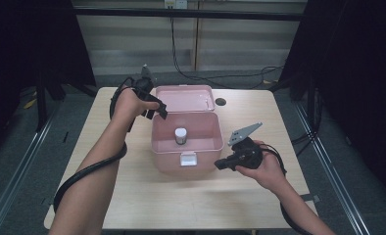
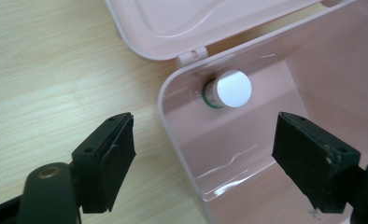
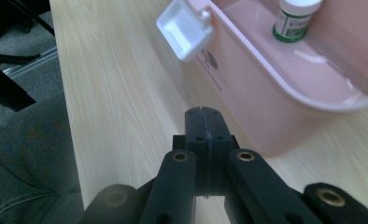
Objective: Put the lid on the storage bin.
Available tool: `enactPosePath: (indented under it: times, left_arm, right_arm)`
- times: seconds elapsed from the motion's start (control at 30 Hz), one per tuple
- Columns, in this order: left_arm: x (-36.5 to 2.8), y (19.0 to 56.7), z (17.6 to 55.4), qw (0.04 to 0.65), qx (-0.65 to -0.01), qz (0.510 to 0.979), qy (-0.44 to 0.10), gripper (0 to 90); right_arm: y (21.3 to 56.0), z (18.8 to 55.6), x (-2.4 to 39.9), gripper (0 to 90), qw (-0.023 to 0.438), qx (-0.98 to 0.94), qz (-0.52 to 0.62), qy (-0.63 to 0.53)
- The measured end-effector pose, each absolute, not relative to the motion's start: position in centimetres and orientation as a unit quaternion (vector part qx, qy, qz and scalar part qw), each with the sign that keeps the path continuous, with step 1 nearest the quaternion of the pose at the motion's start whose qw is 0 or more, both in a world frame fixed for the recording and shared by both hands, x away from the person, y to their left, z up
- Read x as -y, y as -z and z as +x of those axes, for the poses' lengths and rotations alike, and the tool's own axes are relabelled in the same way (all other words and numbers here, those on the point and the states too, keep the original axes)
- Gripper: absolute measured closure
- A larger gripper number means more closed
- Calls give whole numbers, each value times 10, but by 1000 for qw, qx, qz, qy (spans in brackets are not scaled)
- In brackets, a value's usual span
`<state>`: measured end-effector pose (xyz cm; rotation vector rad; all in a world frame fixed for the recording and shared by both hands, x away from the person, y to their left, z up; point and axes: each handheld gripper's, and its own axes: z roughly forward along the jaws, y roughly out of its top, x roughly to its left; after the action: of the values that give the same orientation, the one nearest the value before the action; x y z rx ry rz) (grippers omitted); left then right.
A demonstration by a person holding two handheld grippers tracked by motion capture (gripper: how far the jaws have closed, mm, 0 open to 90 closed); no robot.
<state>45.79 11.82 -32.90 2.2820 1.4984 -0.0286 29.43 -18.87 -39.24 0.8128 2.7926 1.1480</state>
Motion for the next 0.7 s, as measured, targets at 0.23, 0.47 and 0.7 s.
enactPosePath:
  times: [0.23,0.47,0.7]
  left_arm:
    - [-130,327,458,204,-544,814,11,210]
    - [-137,328,457,205,-550,810,9,217]
    - [-140,329,461,202,-551,810,6,230]
  right_arm:
    - [386,297,168,900,0,-895,245,-372]
    - [387,301,155,900,-2,-892,244,-381]
    - [388,306,142,900,-5,-895,236,-378]
